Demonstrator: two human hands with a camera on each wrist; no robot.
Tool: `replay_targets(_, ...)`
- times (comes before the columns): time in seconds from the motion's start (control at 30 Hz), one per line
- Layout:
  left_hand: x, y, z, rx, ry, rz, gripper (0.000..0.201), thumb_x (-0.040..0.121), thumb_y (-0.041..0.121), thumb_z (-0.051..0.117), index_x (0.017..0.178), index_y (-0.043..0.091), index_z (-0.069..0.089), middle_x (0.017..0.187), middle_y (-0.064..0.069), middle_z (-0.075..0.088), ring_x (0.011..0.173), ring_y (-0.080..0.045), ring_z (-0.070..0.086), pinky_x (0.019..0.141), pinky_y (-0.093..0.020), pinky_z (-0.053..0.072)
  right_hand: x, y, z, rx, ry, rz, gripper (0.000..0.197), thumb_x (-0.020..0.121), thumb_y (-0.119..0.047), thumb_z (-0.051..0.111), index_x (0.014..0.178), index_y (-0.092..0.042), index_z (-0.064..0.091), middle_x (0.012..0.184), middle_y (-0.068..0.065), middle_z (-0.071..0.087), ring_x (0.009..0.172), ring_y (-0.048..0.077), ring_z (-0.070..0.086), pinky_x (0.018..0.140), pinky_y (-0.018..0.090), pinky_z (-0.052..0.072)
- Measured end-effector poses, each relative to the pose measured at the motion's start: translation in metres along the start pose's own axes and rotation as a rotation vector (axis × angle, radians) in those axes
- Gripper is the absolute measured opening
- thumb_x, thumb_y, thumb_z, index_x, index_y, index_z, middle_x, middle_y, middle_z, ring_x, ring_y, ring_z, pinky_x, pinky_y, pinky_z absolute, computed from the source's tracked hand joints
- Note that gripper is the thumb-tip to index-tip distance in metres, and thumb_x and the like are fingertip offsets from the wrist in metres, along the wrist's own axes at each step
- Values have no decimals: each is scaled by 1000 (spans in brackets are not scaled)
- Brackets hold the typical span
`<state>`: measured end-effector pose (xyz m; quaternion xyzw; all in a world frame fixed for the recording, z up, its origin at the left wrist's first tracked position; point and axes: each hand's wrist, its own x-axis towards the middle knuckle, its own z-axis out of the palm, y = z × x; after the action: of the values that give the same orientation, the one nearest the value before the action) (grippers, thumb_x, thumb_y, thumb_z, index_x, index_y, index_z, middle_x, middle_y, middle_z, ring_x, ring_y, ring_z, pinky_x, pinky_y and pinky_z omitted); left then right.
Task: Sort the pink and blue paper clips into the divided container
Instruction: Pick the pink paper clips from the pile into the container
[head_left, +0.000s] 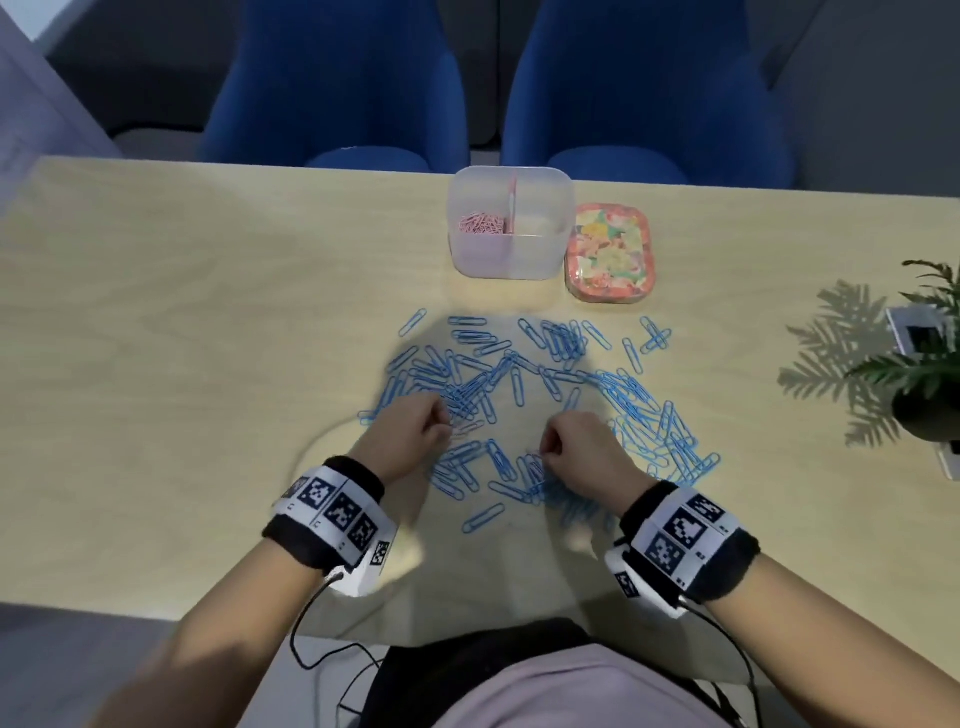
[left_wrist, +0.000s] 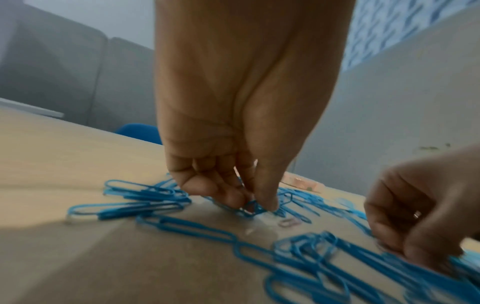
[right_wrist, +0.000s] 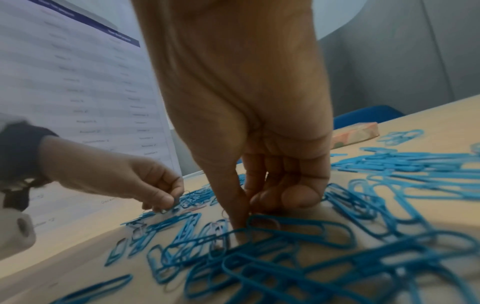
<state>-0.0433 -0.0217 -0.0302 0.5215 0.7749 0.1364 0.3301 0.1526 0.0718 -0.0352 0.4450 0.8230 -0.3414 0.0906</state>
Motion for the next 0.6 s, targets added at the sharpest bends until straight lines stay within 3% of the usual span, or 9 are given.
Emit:
replay_targets(0.1, 1, -7, -7, 94, 60, -11, 5, 88, 14, 57, 86, 14, 53, 93, -6, 62, 87, -20, 54, 71, -29, 40, -1, 4, -2, -11, 14, -31, 9, 80, -3, 56, 77, -11, 60, 90, 10, 65, 84, 23, 58, 68, 28, 42)
replay_targets(0.2, 0, -7, -3, 356, 201, 118, 11, 87, 22, 58, 95, 15, 59, 101, -5, 61, 100, -27, 53, 82, -36, 41, 0, 13, -12, 146, 60, -9, 9, 79, -4, 60, 77, -13, 60, 82, 3, 60, 77, 17, 53, 63, 23, 39)
replay_targets(0.3, 3, 8, 8, 399, 224, 238, 15, 90, 25, 53, 99, 16, 61, 101, -4, 61, 99, -26, 54, 82, -34, 39, -1, 21, -27, 554, 89, 68, 13, 80, 2, 60, 83, -10, 63, 72, 7, 59, 65, 18, 54, 59, 21, 44)
replay_targets(0.37, 9, 15, 18, 446, 150, 247, 17, 93, 26, 48, 103, 15, 57, 104, -3, 59, 100, -24, 55, 83, -32, 38, -5, 18, -34, 964, 31, 209, 19, 86, 9, 44, 89, -2, 60, 68, 11, 53, 57, 20, 54, 50, 23, 49)
replay_targets(0.43, 14, 17, 24, 478, 98, 210, 15, 96, 21, 43, 102, 13, 55, 106, -5, 58, 99, -25, 55, 83, -32, 40, -8, 14, -39, 1250, -22, 345, 25, 86, 9, 33, 80, 1, 55, 65, 11, 45, 55, 21, 50, 45, 25, 50)
replay_targets(0.53, 17, 17, 29, 491, 51, 165, 15, 97, 18, 40, 99, 8, 51, 106, -9, 55, 96, -27, 52, 84, -39, 47, -10, 10, -36, 1319, -118, 383, 26, 86, -7, 37, 63, -8, 49, 61, 6, 44, 50, 19, 44, 46, 25, 39)
replay_targets(0.6, 17, 22, 26, 469, 17, 158, 15, 97, 16, 40, 99, 6, 51, 105, -11, 54, 95, -28, 51, 84, -41, 47, -11, 8, -27, 1108, -124, 310, 32, 90, -21, 45, 60, -12, 50, 56, 1, 46, 45, 14, 42, 45, 22, 30)
